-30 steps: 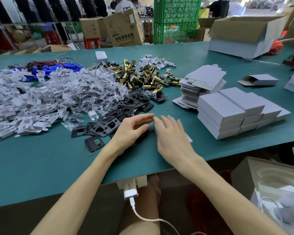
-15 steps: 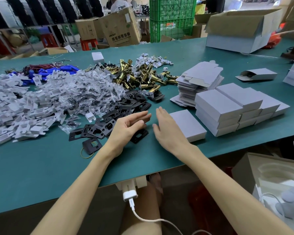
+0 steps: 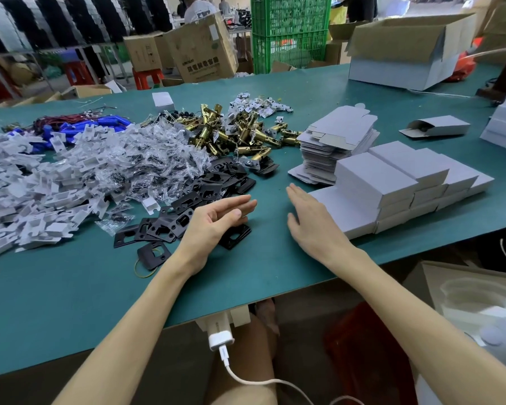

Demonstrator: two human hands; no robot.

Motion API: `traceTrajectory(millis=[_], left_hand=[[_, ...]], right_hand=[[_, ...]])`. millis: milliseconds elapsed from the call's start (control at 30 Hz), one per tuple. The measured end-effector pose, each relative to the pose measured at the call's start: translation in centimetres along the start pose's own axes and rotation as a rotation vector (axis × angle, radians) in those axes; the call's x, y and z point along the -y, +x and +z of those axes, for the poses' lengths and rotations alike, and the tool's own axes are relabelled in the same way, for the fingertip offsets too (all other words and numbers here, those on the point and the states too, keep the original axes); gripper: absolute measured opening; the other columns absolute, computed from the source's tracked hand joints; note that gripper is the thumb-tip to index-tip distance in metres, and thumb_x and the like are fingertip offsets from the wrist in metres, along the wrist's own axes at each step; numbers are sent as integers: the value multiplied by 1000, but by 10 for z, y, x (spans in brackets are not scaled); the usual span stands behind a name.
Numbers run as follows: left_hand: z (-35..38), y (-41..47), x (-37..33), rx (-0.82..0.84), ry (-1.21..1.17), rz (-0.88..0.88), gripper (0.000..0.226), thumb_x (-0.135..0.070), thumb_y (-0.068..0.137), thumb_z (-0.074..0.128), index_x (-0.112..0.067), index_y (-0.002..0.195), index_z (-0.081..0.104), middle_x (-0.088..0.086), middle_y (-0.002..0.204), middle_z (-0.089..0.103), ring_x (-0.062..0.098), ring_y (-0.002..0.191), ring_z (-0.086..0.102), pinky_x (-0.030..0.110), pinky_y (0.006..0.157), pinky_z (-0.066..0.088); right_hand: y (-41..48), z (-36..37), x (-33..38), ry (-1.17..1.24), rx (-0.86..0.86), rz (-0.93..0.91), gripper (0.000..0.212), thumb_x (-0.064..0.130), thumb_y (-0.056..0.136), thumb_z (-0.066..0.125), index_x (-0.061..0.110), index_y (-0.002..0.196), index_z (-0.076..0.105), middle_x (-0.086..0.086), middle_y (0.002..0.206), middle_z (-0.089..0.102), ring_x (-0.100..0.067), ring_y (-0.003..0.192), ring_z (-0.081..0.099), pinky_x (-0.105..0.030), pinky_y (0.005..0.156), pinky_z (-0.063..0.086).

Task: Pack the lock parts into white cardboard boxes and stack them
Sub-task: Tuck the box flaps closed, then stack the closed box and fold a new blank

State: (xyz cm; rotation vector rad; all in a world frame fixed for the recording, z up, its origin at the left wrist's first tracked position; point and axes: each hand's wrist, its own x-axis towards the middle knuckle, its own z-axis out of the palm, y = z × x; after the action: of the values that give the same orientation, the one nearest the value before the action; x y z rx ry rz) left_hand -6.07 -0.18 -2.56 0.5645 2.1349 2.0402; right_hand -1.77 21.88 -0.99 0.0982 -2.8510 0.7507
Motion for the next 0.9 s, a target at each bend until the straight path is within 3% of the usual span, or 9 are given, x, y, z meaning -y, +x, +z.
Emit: traceTrajectory(millis=[133,367,467,600,767,900], left_hand=[[0,0,0,4,-2,1,34,4,104,52,-3,135,64,7,127,74,22,126,67,37,109,53],[0,-1,-1,6,-5,2,33,2,105,52,-7,133,67,7,126,75,22,125,67,37,107,53],[1,0,-1,10,-10,6,32,2,105,52,-8,131,68,7,125,75,22,125,68,37,107,54],[1,0,-1,16,-15,5,32,2,105,52,-8,130,69,7,124,76,22,124,68,36,107,54],[1,0,-1,20,-24,4,31,2,105,53,-6,131,68,9,123,76,23,123,69,35,105,55],[0,0,-3,14,-40,1,33,3,105,52,-4,134,66,9,124,75,23,123,69,34,103,56]], right_hand=[[-4,-14,-22,0,-29,18,57,1,102,42,5,158,32,-6,166,28,-17,154,23,-21,122,10],[-2,-31,-59,2,-94,43,51,0,98,48,9,148,52,-6,153,51,-21,144,43,-21,118,22],[-5,-32,-62,13,-90,-7,46,0,98,50,11,141,59,-5,145,59,-22,137,51,-28,118,32],[-4,-36,-51,74,-170,-83,36,2,99,54,11,132,65,-3,132,67,-19,128,56,-25,111,38],[33,-55,-14,6,-465,-46,42,7,98,57,3,140,51,-14,139,53,-30,131,45,-28,107,33],[79,-77,-8,-330,-238,147,71,19,100,58,-6,156,20,-27,163,18,-40,152,14,-44,126,12]])
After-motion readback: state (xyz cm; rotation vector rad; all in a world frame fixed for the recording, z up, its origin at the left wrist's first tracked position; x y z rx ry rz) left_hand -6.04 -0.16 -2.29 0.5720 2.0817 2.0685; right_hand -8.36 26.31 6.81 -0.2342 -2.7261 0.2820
